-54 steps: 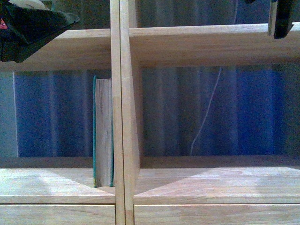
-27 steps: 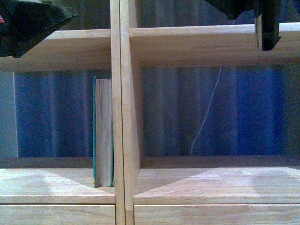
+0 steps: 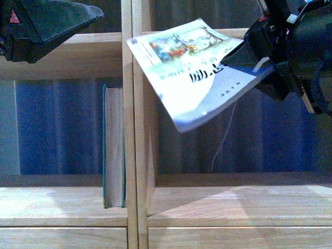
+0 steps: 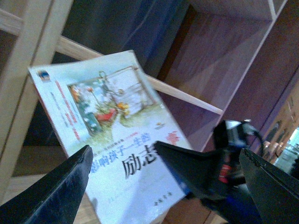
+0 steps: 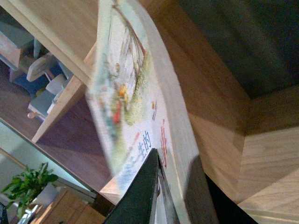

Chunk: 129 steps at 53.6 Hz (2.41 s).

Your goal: Organize books on shelf

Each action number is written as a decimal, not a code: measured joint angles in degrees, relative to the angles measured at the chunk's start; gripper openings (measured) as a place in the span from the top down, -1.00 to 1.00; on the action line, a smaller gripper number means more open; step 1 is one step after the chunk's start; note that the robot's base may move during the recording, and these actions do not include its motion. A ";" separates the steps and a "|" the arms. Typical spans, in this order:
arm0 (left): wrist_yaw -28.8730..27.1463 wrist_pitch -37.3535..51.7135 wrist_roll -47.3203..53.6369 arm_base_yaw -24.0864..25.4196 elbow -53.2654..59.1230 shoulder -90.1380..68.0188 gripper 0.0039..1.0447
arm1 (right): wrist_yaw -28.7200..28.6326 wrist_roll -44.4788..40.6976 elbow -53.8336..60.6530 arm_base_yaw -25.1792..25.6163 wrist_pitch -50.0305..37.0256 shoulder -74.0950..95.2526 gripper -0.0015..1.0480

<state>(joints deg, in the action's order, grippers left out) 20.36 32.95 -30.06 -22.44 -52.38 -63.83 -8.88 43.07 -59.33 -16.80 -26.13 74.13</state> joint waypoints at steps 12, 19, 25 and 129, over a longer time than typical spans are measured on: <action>-0.48 -0.24 0.26 -0.13 0.00 0.00 -0.86 | -1.99 1.90 -0.11 0.81 -0.87 -2.21 0.71; -0.44 -0.57 0.33 -0.04 0.02 0.11 -0.86 | -2.54 4.15 -0.11 2.56 -1.49 -3.28 0.71; -0.31 -0.63 0.33 0.33 0.02 0.20 -0.86 | -2.99 6.05 -0.04 3.65 -2.08 -4.70 0.71; -3.45 -2.67 -1.99 1.07 -0.46 0.48 0.87 | -2.12 4.20 7.48 -8.96 -2.36 -12.87 0.37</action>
<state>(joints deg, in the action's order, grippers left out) 16.91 30.28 -32.05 -21.37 -52.84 -63.35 -11.00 47.27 -51.86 -25.76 -28.49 61.25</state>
